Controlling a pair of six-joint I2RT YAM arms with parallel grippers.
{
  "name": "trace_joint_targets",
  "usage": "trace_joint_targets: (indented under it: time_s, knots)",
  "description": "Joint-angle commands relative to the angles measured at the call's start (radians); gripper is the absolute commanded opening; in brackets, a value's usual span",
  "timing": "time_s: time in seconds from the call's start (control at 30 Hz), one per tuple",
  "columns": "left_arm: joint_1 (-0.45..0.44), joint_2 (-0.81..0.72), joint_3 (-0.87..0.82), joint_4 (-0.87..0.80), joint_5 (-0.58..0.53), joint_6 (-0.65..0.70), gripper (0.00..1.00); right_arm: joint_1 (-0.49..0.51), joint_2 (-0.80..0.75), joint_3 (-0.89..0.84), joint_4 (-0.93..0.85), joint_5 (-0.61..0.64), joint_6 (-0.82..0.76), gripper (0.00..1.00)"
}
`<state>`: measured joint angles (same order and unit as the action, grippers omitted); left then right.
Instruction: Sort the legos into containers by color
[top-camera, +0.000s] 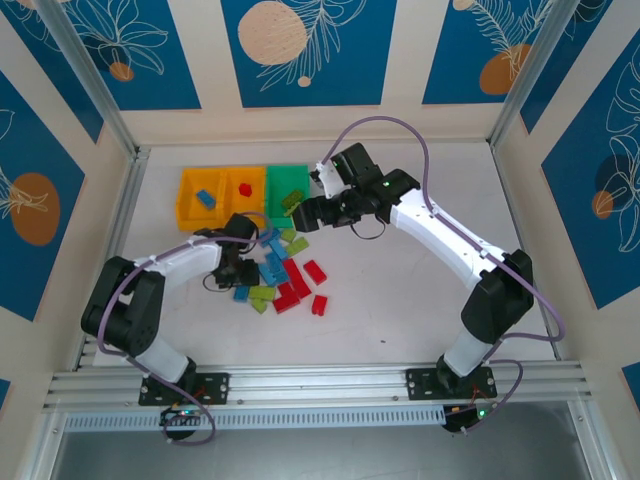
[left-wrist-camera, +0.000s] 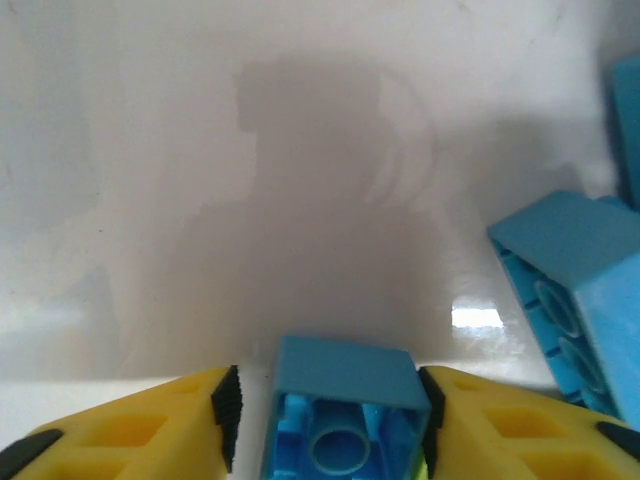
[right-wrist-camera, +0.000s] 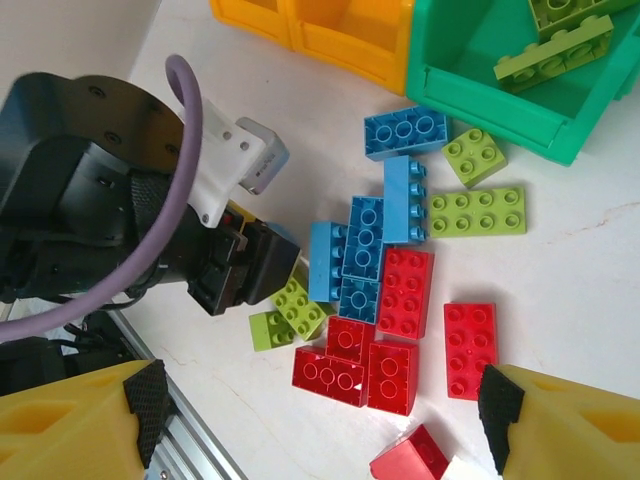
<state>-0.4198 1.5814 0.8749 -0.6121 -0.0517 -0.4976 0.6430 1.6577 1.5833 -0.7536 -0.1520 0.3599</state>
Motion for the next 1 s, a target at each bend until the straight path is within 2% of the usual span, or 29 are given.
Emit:
trace_joint_targets:
  time_s: [0.0, 0.13, 0.27, 0.37, 0.47, 0.57, 0.7, 0.87, 0.97]
  knots:
    - [0.014, 0.012, -0.032, 0.005, 0.016, 0.013, 0.47, 0.009, 0.012, 0.036, -0.026, -0.028, 0.015, 0.84]
    - [0.022, -0.015, -0.031, -0.005, 0.008, 0.016, 0.37, 0.012, 0.013, 0.055, -0.032, -0.031, 0.023, 0.83]
    - [0.04, -0.133, 0.014, -0.054, -0.025, 0.03, 0.32, 0.032, -0.003, 0.054, -0.024, -0.045, 0.038, 0.83]
    - [0.104, -0.221, 0.08, -0.074, -0.063, 0.06, 0.31, 0.063, -0.03, 0.007, 0.054, -0.074, 0.108, 0.82]
    - [0.203, -0.225, 0.181, -0.063, -0.097, 0.114, 0.3, 0.106, -0.065, -0.069, 0.176, -0.064, 0.196, 0.82]
    - [0.285, -0.141, 0.306, -0.021, -0.132, 0.167, 0.3, 0.147, -0.079, -0.106, 0.247, 0.008, 0.222, 0.81]
    - [0.358, 0.043, 0.467, 0.036, -0.158, 0.185, 0.3, 0.17, -0.069, -0.099, 0.242, 0.091, 0.205, 0.81]
    - [0.393, 0.258, 0.651, 0.076, -0.152, 0.193, 0.29, 0.17, -0.081, -0.108, 0.225, 0.121, 0.2, 0.82]
    - [0.398, 0.393, 0.789, 0.046, -0.142, 0.22, 0.3, 0.17, -0.088, -0.124, 0.217, 0.131, 0.2, 0.81]
